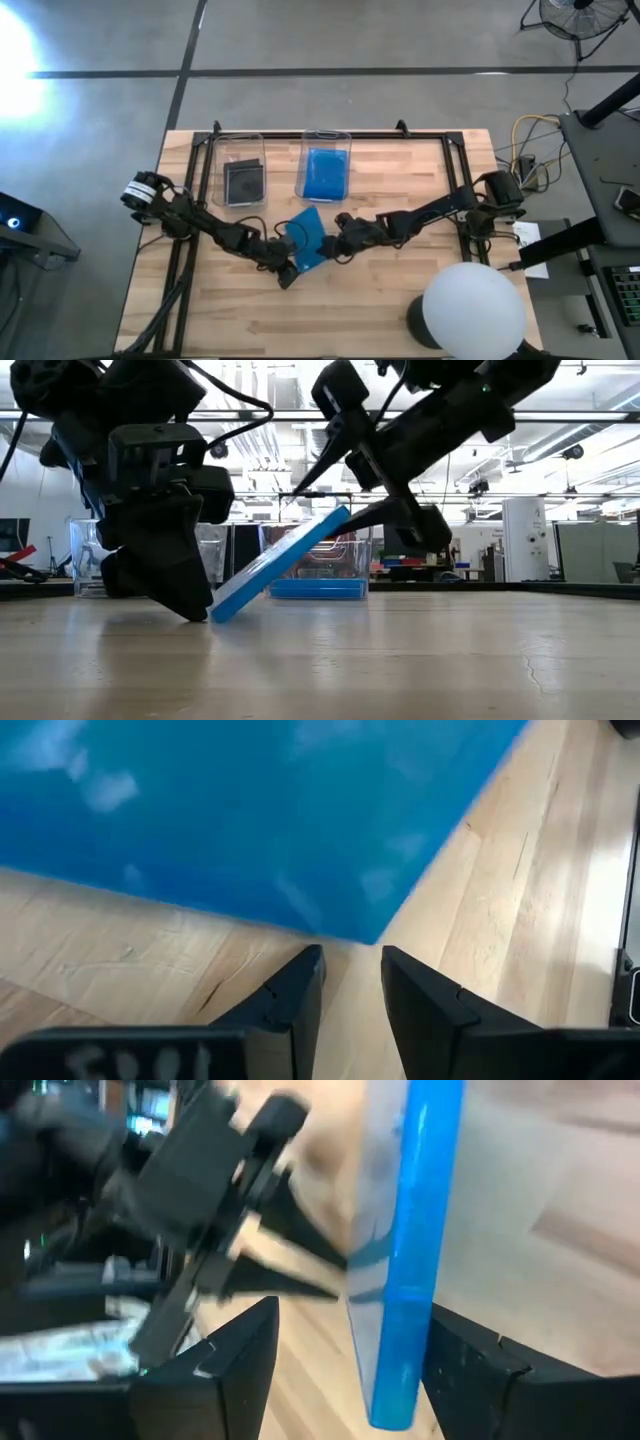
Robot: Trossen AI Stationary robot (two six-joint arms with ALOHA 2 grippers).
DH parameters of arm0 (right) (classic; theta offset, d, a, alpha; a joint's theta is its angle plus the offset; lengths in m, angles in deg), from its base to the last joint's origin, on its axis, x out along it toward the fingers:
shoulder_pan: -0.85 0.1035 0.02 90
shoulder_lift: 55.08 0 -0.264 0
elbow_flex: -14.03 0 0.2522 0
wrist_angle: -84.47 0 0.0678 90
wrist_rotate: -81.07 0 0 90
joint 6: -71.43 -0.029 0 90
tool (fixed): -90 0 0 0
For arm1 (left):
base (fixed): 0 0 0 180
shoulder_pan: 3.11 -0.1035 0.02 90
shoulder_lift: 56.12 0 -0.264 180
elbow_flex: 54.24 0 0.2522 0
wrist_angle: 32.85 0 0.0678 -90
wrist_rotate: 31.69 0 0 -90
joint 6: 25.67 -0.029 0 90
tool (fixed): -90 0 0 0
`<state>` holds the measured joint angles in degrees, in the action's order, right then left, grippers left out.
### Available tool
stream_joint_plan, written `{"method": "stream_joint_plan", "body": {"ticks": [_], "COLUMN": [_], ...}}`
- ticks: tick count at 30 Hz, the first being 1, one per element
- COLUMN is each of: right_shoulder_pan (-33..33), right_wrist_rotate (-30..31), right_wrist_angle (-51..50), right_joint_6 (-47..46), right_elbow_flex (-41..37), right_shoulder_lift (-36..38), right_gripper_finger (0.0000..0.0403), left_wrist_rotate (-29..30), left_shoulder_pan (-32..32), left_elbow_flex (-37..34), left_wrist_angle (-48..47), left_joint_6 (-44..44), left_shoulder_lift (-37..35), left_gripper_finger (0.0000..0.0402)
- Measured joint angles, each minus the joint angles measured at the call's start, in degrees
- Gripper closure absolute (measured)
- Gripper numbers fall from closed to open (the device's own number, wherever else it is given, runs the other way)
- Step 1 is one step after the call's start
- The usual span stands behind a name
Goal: Pick & place jewel cases by type
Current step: Put the blue CD case into the right transparent bin
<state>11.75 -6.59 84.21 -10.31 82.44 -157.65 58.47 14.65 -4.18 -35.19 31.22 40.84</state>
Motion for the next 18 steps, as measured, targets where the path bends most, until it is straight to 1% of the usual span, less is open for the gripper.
{"method": "stream_joint_plan", "body": {"ticks": [3,5,10,12,15,18], "right_shoulder_pan": [0.27,0.6,1.29,1.65,1.91,1.86], "right_wrist_rotate": [0.44,0.41,0.73,0.9,1.98,3.04], "right_wrist_angle": [-0.01,0.0,0.24,0.15,-0.1,0.31], "right_joint_6": [-2.38,-3.28,-4.21,-4.84,-4.97,-5.74], "right_elbow_flex": [-0.31,-0.35,-0.34,-0.14,0.09,0.13], "right_shoulder_lift": [-0.02,-0.02,-0.02,-0.02,-0.04,-0.02], "right_gripper_finger": [0.0204,0.0221,0.0288,0.0317,0.0356,0.0374], "left_wrist_rotate": [2.02,3.75,9.99,10.84,10.34,10.79], "left_shoulder_pan": [0.72,1.36,2.27,2.34,2.62,3.89], "left_elbow_flex": [-0.03,-0.05,-0.27,-0.27,-0.27,-0.27], "left_wrist_angle": [0.3,0.43,-0.65,-0.72,-0.66,-1.58], "left_joint_6": [0.06,0.07,-0.08,-0.1,0.0,0.18], "left_shoulder_lift": [-0.91,-2.06,-3.86,-4.06,-4.28,-5.21], "left_gripper_finger": [0.0307,0.0307,0.0307,0.0307,0.0307,0.0307]}}
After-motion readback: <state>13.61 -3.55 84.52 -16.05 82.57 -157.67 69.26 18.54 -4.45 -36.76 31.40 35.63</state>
